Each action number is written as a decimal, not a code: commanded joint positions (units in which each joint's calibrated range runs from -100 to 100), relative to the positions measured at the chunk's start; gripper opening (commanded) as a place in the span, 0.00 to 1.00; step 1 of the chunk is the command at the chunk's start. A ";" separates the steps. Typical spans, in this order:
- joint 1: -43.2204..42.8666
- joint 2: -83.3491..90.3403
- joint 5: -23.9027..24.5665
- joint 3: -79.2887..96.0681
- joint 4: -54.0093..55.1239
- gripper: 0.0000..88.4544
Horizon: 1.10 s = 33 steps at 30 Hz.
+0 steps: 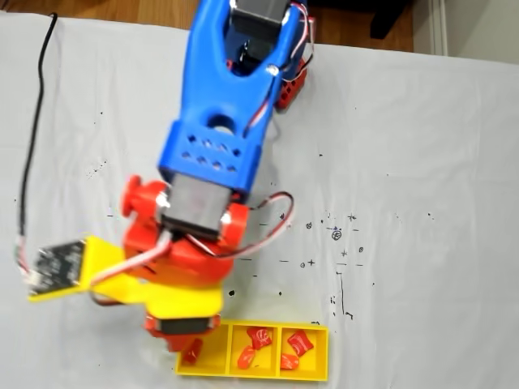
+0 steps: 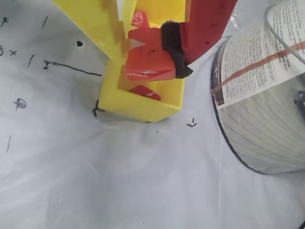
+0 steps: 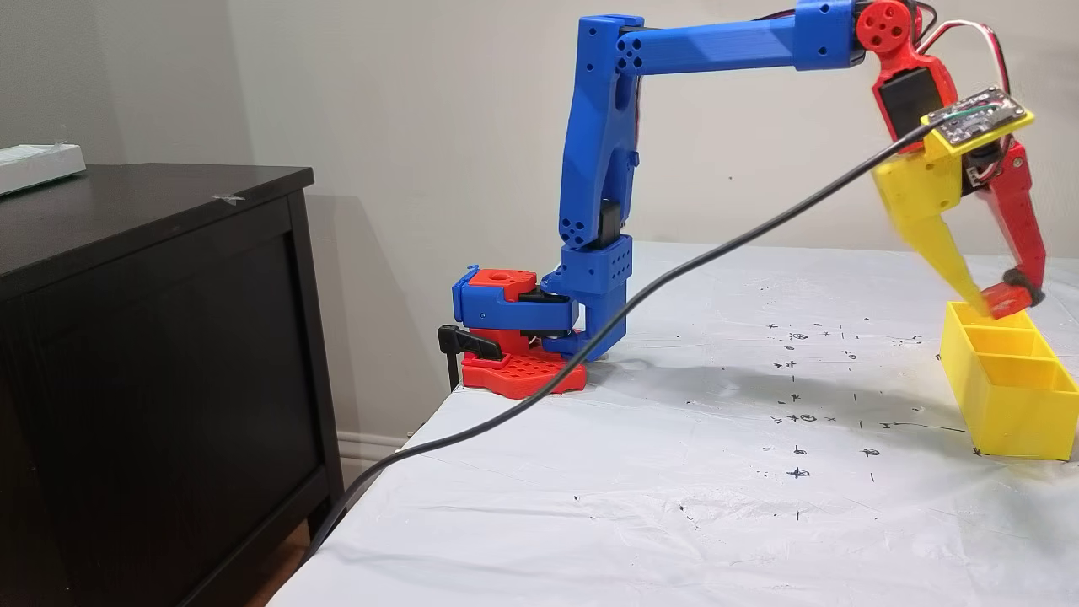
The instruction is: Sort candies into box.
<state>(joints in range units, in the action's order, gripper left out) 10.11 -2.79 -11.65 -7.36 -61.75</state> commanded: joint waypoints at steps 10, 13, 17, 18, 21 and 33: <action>-3.40 -1.87 1.90 -1.06 6.77 0.00; -3.67 -2.55 1.90 -0.34 7.92 0.00; -3.86 -3.91 1.90 -0.43 8.41 0.00; -3.86 -4.25 1.86 -0.43 8.41 0.00; -3.86 -5.18 1.61 -0.52 8.49 0.00; -3.95 -6.28 1.27 -0.15 8.41 0.00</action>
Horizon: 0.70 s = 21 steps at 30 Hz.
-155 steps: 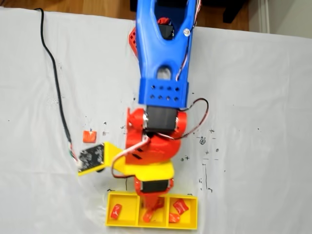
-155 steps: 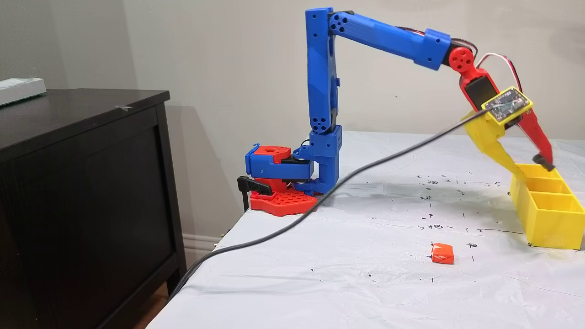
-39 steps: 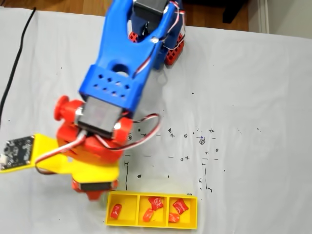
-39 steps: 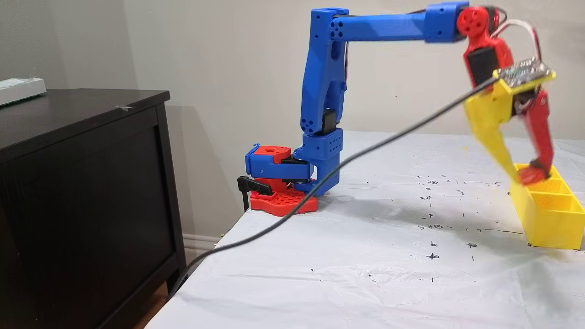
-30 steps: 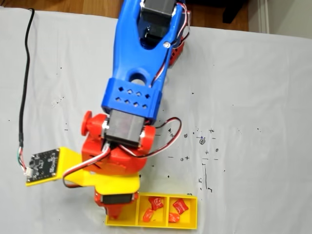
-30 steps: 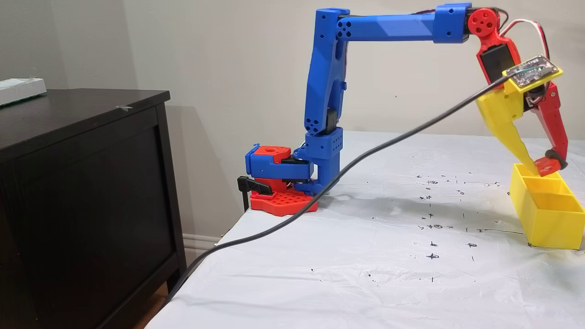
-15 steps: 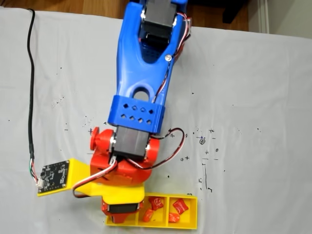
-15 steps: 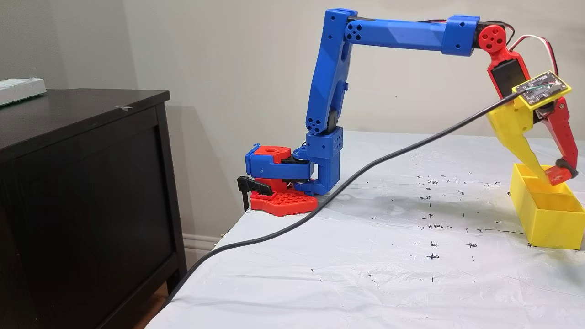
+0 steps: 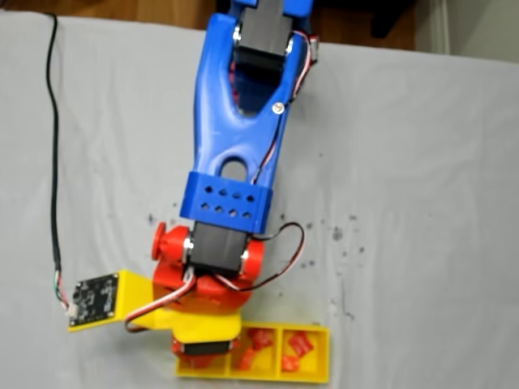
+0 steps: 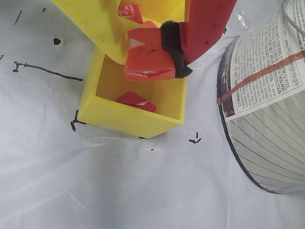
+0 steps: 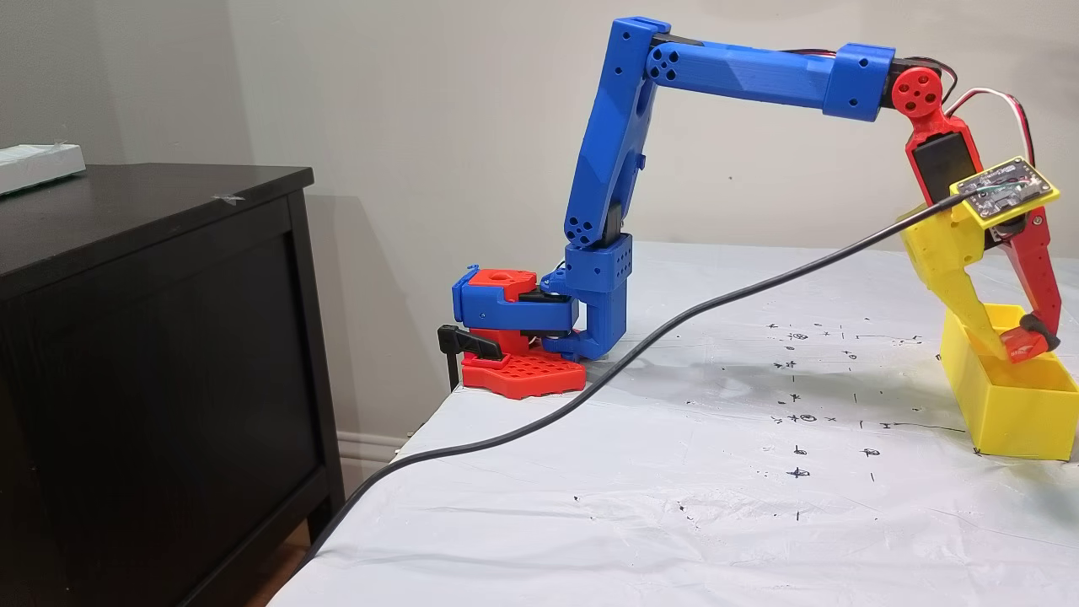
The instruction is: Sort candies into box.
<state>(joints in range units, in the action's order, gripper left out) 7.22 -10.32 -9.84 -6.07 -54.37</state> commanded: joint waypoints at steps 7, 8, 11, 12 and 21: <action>-0.88 -0.03 -0.78 -1.71 0.87 0.12; -0.88 -0.20 -0.78 -1.98 0.54 0.15; -0.70 -0.28 -0.83 -2.26 -0.04 0.20; -0.70 -0.37 -0.88 -2.26 -0.12 0.23; -0.24 -0.11 -0.98 -3.26 -0.61 0.27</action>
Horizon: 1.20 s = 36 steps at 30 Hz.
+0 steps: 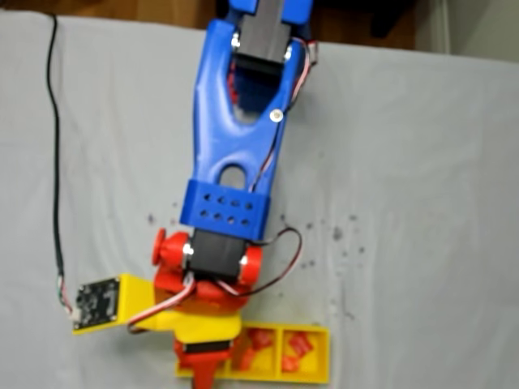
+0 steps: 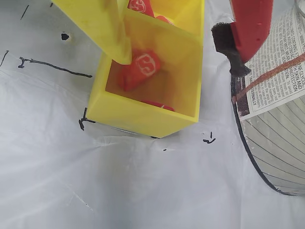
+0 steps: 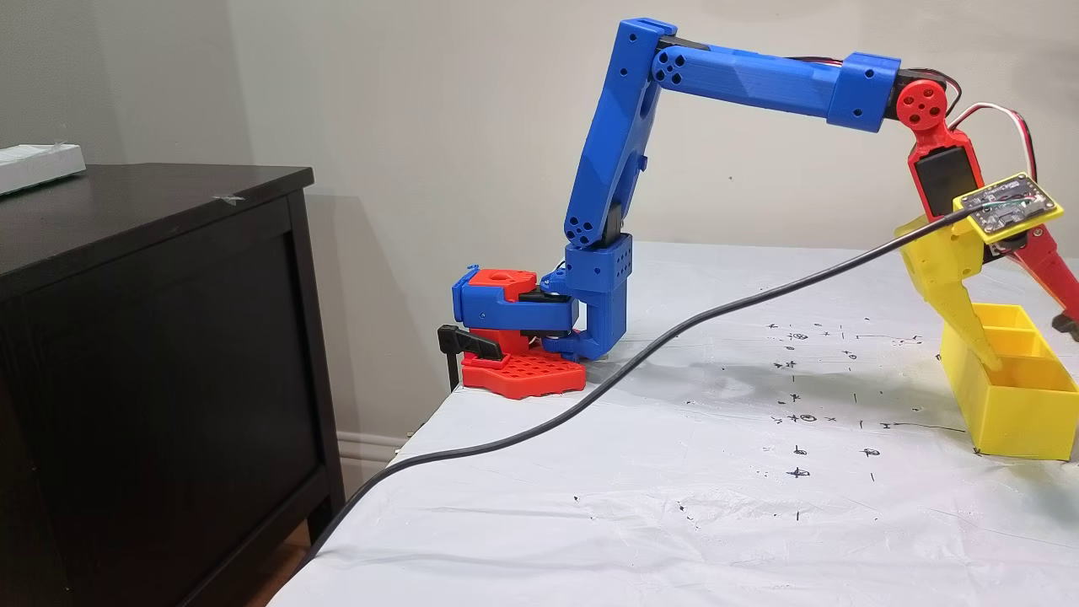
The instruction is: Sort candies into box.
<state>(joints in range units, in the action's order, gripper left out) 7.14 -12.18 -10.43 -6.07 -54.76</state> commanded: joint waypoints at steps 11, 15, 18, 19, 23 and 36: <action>0.56 3.96 -0.73 -3.17 -0.95 0.02; 1.10 5.48 -0.73 -2.71 -1.28 0.01; 1.28 10.32 -0.34 0.93 0.44 0.00; 1.28 12.27 -0.20 2.66 1.26 0.00; 0.20 23.89 1.12 13.77 6.42 0.00; -8.23 62.48 6.50 60.19 22.63 0.00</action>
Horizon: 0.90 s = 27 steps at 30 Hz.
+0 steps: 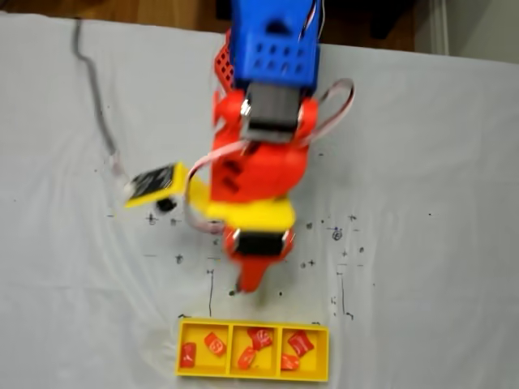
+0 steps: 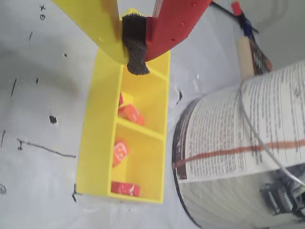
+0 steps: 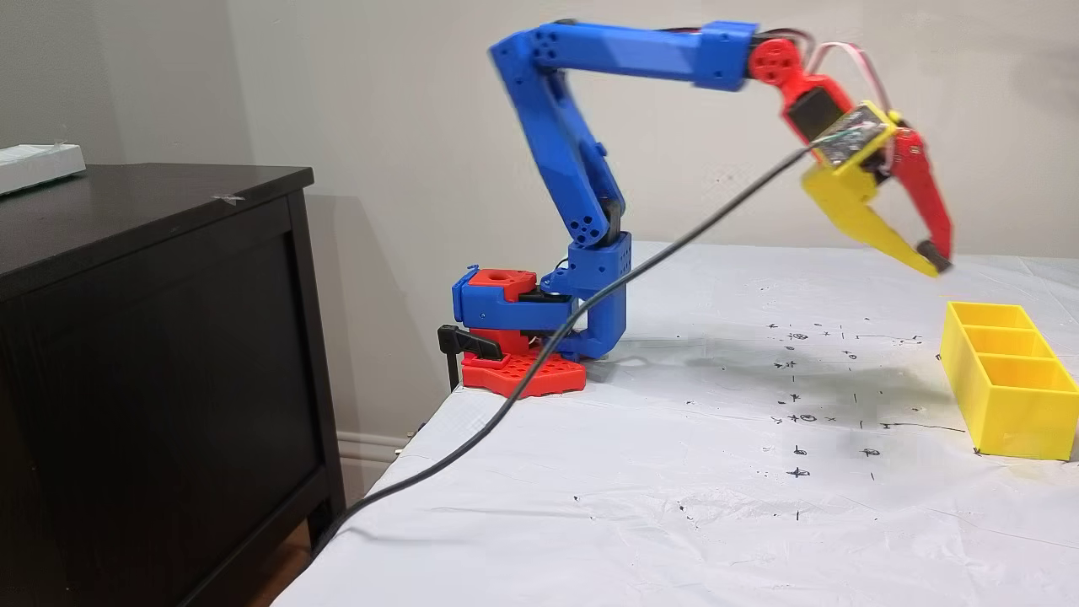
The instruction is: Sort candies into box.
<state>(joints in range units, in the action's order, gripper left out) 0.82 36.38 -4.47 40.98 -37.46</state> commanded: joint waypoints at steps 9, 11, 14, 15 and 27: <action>-8.43 34.36 0.59 30.53 -1.71 0.00; -9.52 39.28 -0.20 34.72 -3.35 0.00; -10.33 54.12 -0.10 45.19 -4.82 0.00; -10.42 61.50 0.10 48.74 -6.95 0.00; -9.79 62.60 2.59 58.57 -8.34 0.00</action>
<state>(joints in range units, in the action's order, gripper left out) -9.17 98.05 -3.20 95.21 -48.65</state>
